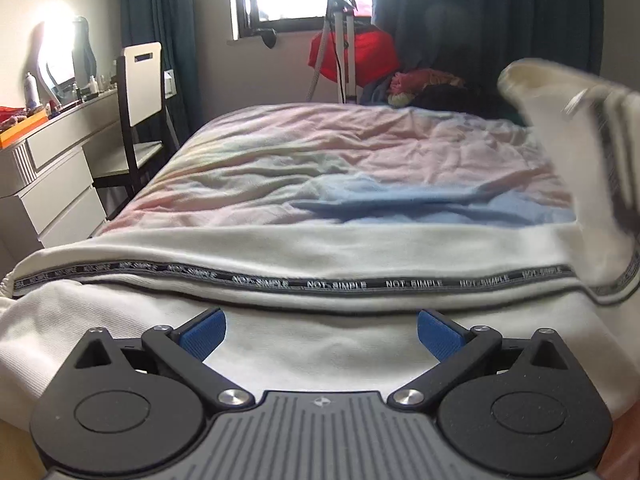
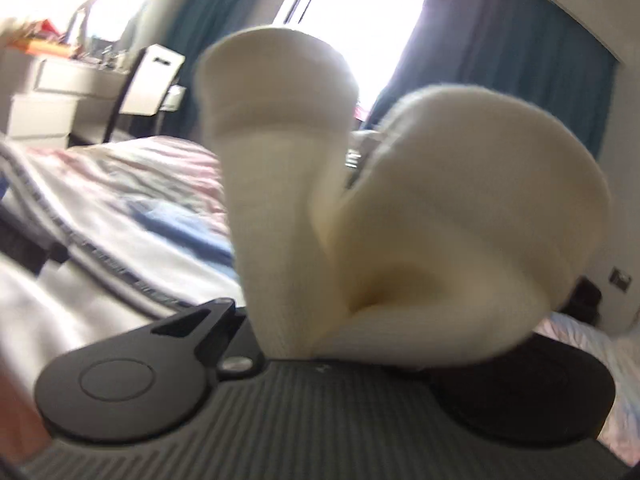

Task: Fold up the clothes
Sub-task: 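Lay the cuffs on the jacket and open the right gripper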

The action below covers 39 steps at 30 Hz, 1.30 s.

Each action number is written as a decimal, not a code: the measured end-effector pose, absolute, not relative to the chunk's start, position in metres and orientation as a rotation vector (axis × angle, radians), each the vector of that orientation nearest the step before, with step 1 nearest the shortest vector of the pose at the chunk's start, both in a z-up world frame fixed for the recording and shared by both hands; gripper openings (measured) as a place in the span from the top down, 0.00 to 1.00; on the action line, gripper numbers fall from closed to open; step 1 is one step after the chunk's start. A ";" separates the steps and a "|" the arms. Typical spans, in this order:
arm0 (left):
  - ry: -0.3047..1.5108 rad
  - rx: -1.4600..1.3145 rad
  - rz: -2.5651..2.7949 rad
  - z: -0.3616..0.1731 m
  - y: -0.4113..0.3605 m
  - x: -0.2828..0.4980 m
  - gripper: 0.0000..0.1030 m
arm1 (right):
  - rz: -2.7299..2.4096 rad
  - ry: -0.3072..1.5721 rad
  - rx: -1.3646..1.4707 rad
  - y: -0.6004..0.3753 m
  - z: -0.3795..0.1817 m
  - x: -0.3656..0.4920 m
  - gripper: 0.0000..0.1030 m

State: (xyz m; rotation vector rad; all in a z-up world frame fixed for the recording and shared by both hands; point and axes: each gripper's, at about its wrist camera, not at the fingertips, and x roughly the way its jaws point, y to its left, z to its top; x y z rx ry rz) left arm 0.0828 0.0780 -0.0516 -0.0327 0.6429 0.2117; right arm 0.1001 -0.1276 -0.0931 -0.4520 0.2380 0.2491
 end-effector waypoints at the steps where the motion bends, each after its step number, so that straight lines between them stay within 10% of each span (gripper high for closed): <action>1: 0.614 -0.057 0.219 -0.043 0.083 0.078 0.00 | 0.292 0.241 -0.506 -0.113 -0.099 0.092 0.88; 22: 0.424 -0.282 0.334 -0.006 0.140 0.039 0.00 | 0.442 0.306 -0.572 -0.037 -0.126 0.080 0.83; 24: 0.434 -0.286 0.331 -0.007 0.141 0.038 0.00 | 0.496 0.356 -0.497 -0.044 -0.116 0.095 0.75; 28: 0.420 -0.251 0.333 -0.006 0.137 0.036 0.00 | 0.569 0.425 -0.346 -0.047 -0.097 0.097 0.26; 39: 0.452 -0.216 0.185 -0.006 0.113 0.012 0.00 | 0.643 0.515 -0.030 -0.122 -0.052 0.040 0.25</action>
